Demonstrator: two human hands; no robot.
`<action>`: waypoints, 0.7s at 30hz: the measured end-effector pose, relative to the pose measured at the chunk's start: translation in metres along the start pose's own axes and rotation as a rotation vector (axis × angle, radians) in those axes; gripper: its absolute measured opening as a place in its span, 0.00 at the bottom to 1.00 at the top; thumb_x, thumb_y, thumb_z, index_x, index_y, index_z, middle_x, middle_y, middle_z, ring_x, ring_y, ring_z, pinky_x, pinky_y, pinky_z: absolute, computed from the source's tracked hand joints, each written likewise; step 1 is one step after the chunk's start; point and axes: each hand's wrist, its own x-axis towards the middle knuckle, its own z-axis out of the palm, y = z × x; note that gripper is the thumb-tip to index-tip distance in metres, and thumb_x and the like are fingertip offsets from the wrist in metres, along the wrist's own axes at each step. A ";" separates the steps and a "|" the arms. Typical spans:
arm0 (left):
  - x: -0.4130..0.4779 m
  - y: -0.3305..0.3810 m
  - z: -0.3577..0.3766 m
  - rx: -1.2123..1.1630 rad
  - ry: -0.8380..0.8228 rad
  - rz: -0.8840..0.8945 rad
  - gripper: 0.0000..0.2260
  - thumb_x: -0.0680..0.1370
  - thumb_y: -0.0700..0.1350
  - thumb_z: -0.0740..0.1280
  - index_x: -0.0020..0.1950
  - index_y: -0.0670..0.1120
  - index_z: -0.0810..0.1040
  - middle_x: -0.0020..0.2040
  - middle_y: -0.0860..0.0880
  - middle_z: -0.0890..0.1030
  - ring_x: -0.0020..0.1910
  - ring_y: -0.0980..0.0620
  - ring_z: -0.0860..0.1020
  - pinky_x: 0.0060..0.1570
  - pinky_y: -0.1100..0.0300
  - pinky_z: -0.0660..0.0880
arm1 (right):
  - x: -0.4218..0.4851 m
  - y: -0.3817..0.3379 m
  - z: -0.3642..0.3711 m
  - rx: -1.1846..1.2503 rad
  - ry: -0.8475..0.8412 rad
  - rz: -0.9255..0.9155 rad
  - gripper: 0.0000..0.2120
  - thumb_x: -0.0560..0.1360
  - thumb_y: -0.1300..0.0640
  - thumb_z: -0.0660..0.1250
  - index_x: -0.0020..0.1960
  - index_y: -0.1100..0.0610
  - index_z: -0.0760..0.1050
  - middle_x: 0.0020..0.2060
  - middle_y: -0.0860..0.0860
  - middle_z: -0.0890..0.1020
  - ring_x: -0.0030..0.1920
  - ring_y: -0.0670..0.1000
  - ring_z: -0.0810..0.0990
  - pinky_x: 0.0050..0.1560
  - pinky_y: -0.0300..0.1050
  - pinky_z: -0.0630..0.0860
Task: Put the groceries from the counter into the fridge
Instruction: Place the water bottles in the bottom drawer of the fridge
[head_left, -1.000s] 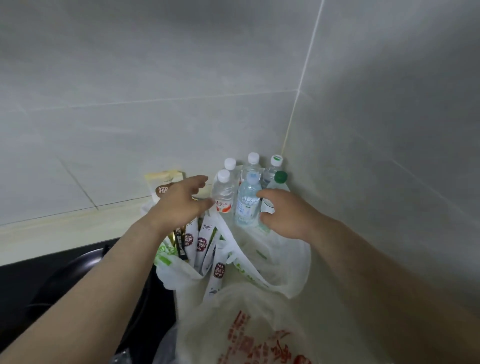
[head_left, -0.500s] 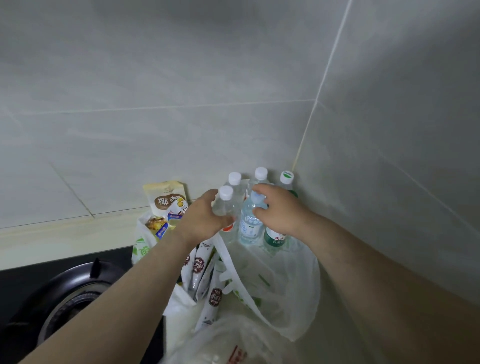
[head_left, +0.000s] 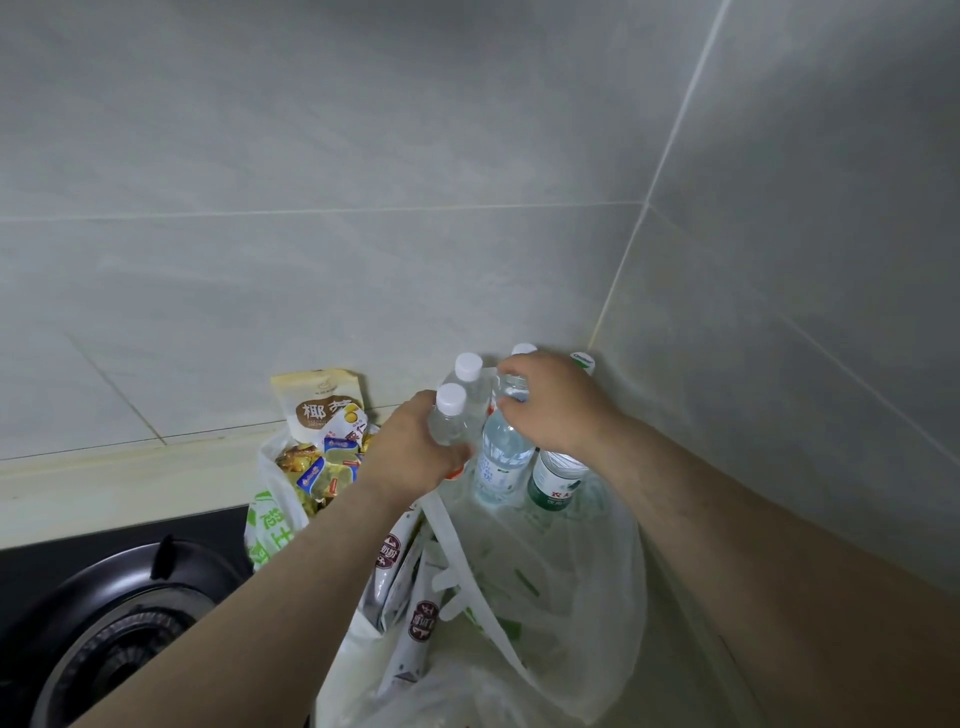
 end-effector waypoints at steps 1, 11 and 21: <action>0.001 0.000 0.000 0.001 0.001 0.006 0.28 0.68 0.51 0.76 0.66 0.53 0.72 0.57 0.54 0.79 0.55 0.51 0.77 0.53 0.55 0.74 | 0.004 -0.002 0.000 -0.008 0.000 -0.013 0.21 0.76 0.54 0.66 0.69 0.53 0.74 0.63 0.51 0.78 0.62 0.53 0.76 0.57 0.41 0.71; 0.007 -0.004 -0.004 0.038 -0.034 0.004 0.29 0.67 0.51 0.78 0.65 0.52 0.72 0.55 0.55 0.78 0.52 0.52 0.77 0.48 0.58 0.72 | 0.055 -0.020 0.007 -0.072 -0.173 -0.011 0.14 0.79 0.59 0.62 0.63 0.59 0.73 0.59 0.54 0.78 0.61 0.57 0.74 0.58 0.46 0.72; 0.007 -0.007 -0.009 0.104 -0.043 0.013 0.25 0.67 0.53 0.76 0.61 0.56 0.73 0.49 0.59 0.79 0.48 0.54 0.78 0.44 0.59 0.74 | 0.074 -0.016 0.026 -0.030 -0.154 0.044 0.07 0.75 0.55 0.69 0.48 0.57 0.75 0.42 0.50 0.77 0.43 0.53 0.75 0.38 0.43 0.65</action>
